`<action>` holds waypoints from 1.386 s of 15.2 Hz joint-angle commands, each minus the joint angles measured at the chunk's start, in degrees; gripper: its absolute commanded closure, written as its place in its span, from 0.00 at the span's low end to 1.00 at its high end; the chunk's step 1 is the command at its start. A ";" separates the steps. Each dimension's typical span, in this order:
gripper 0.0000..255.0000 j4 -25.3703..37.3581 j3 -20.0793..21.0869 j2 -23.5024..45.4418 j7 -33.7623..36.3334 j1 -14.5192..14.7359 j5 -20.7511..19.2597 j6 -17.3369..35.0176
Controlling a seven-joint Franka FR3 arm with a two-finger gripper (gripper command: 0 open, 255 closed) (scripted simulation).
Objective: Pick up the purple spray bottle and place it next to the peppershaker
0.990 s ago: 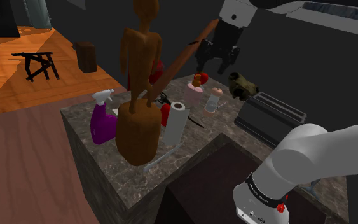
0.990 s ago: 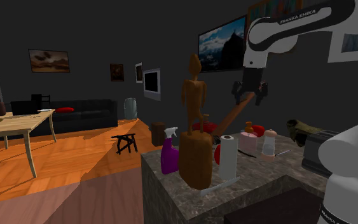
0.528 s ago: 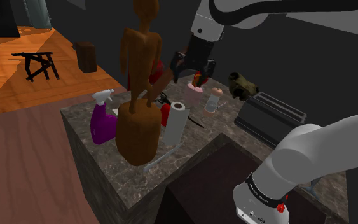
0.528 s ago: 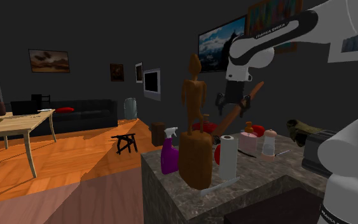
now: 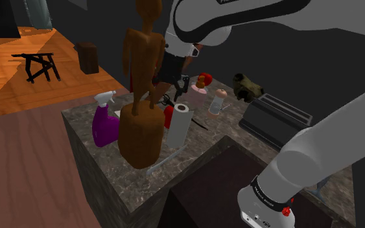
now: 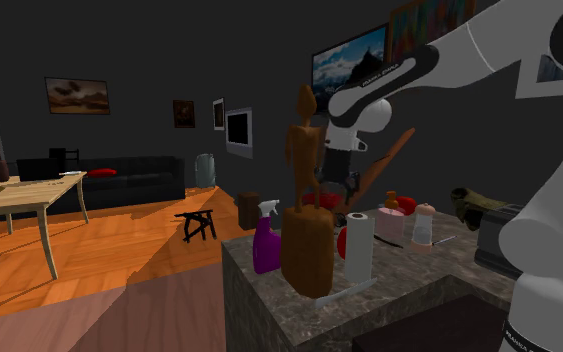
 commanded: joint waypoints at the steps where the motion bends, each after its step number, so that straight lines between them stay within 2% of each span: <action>1: 0.00 1.81 1.03 4.06 3.67 -0.18 0.34 1.95; 7: 0.00 9.33 3.09 18.06 14.74 0.52 -0.57 7.86; 14: 0.00 21.04 2.23 34.51 26.10 3.62 -2.09 12.60; 21: 0.00 20.51 1.98 37.70 26.73 4.97 -2.74 16.45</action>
